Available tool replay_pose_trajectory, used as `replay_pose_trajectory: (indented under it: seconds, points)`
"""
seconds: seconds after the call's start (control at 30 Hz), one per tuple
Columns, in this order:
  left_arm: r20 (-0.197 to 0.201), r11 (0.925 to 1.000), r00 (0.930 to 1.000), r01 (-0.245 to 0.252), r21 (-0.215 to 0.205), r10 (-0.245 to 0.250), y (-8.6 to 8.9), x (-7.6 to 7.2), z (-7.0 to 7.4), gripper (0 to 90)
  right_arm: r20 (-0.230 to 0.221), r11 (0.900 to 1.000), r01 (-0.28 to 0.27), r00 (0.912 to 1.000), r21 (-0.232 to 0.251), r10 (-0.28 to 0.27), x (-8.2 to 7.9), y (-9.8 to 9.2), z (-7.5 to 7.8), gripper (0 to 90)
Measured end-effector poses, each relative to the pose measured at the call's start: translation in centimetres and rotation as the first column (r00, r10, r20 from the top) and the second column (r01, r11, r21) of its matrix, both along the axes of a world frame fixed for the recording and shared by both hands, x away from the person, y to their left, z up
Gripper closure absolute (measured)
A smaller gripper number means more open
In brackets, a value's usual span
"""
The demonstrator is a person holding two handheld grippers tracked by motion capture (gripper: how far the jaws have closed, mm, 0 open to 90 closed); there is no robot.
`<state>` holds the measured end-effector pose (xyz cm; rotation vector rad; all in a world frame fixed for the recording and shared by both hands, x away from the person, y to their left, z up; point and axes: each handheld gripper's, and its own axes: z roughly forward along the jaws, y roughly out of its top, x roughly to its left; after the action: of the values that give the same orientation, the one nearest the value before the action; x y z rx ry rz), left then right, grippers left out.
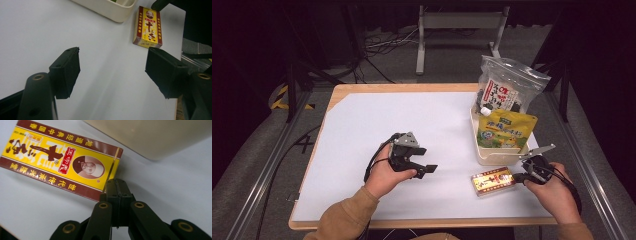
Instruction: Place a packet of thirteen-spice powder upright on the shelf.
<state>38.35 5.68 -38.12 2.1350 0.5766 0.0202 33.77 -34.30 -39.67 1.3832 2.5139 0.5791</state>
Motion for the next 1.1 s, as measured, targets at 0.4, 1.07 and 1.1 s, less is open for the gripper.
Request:
replay_pose_trajectory:
  seconds: [0.4, 1.07, 1.1]
  points:
    - [-0.002, 1.0, 1.0, 0.006, 0.002, -0.006, -0.1, -0.1, 0.0, 28.4, -0.009, 0.997, -0.069, 0.9976, 0.02, 0.069, 0.1, 2.5, -0.4, 90.0]
    - [-0.004, 0.9996, 0.9996, 0.027, 0.009, -0.027, -1.1, -0.3, -0.4, 27.5, 0.02, 0.987, -0.146, 0.9892, 0.07, 0.145, 0.0, 4.5, -0.5, 90.0]
    - [-0.011, 0.9996, 0.9995, 0.028, 0.009, -0.028, -1.3, -0.4, -0.4, 27.2, 0.03, 0.988, -0.142, 0.9897, 0.069, 0.14, 0.0, 4.3, -0.3, 90.0]
